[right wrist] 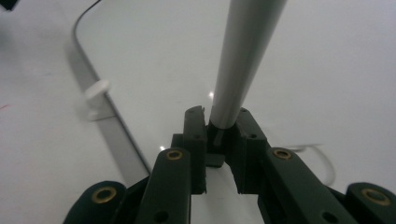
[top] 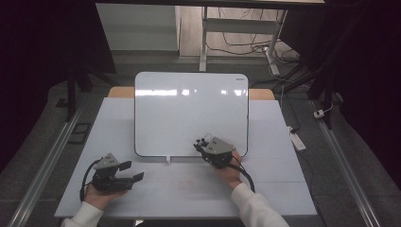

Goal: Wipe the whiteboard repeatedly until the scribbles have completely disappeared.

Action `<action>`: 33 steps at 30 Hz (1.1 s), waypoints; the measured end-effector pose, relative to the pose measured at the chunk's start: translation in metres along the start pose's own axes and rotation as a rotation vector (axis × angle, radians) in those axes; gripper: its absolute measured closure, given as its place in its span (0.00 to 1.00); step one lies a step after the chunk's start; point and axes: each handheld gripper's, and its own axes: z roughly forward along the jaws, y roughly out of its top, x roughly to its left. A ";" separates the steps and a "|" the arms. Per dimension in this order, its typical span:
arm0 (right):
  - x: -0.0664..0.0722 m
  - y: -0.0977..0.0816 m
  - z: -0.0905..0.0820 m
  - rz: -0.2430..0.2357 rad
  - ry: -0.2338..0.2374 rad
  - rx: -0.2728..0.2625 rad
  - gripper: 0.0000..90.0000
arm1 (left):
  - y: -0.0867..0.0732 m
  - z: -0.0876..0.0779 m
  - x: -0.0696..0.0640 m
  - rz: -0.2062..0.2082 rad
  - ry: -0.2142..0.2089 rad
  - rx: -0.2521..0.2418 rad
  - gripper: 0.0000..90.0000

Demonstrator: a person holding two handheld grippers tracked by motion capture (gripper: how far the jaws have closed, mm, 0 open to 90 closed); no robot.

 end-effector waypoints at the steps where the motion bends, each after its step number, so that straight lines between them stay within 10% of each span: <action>1: -0.007 0.001 -0.002 0.019 -0.031 -0.010 0.87 | 0.000 0.000 0.000 0.000 0.000 -0.001 0.30; 6: -0.037 0.003 -0.012 0.106 -0.117 -0.054 0.87 | 0.000 0.001 0.001 -0.004 -0.002 0.003 0.30; 9: -0.023 0.001 -0.007 0.091 -0.064 -0.044 0.87 | 0.000 0.002 0.002 -0.009 0.000 0.005 0.30; 13: 0.004 0.003 0.005 -0.040 0.011 0.000 0.87 | 0.000 0.001 0.001 -0.003 0.000 0.005 0.30; 19: -0.027 0.012 0.000 0.050 -0.099 -0.046 0.87 | -0.001 0.000 0.001 -0.005 0.000 0.000 0.30; 24: -0.004 0.000 -0.003 -0.020 -0.017 -0.001 0.87 | -0.001 0.000 0.003 -0.012 -0.001 -0.001 0.30; 29: -0.028 -0.005 -0.020 0.055 -0.139 -0.022 0.87 | 0.000 0.000 0.000 0.001 -0.001 0.001 0.31; 33: -0.021 -0.005 -0.017 0.052 -0.104 -0.018 0.87 | 0.000 0.002 0.000 -0.003 0.000 0.005 0.31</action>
